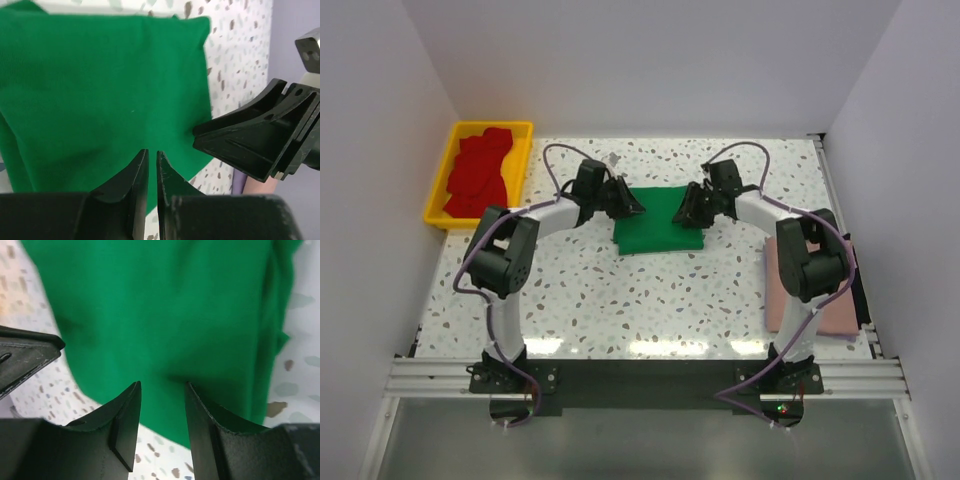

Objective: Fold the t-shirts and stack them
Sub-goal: Fold the tshirt

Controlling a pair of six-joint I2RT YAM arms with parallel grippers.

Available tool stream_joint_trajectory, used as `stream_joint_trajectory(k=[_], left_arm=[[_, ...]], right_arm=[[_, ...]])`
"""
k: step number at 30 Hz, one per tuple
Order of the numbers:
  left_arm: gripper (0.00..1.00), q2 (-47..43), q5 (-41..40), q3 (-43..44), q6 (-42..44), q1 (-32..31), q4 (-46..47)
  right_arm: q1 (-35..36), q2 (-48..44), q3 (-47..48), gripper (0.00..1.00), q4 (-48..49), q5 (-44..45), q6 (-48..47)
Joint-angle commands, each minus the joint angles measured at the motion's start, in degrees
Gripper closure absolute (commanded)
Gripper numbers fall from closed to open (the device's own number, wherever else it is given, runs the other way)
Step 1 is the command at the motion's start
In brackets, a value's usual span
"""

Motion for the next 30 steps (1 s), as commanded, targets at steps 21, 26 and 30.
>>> stream_joint_trajectory(k=[21, 26, 30], left_arm=[[0.70, 4.2, 5.5, 4.4, 3.5, -2.7, -0.7], [0.69, 5.0, 3.4, 5.0, 4.3, -6.5, -2.4], [0.71, 7.5, 2.4, 6.0, 4.2, -9.1, -3.8]], right_arm=[[-10.3, 1.4, 0.9, 0.31, -2.7, 3.5, -7.0], [-10.3, 5.5, 4.1, 0.27, -2.1, 3.3, -8.3], [-10.0, 7.8, 4.8, 0.23, 0.1, 1.9, -7.4]])
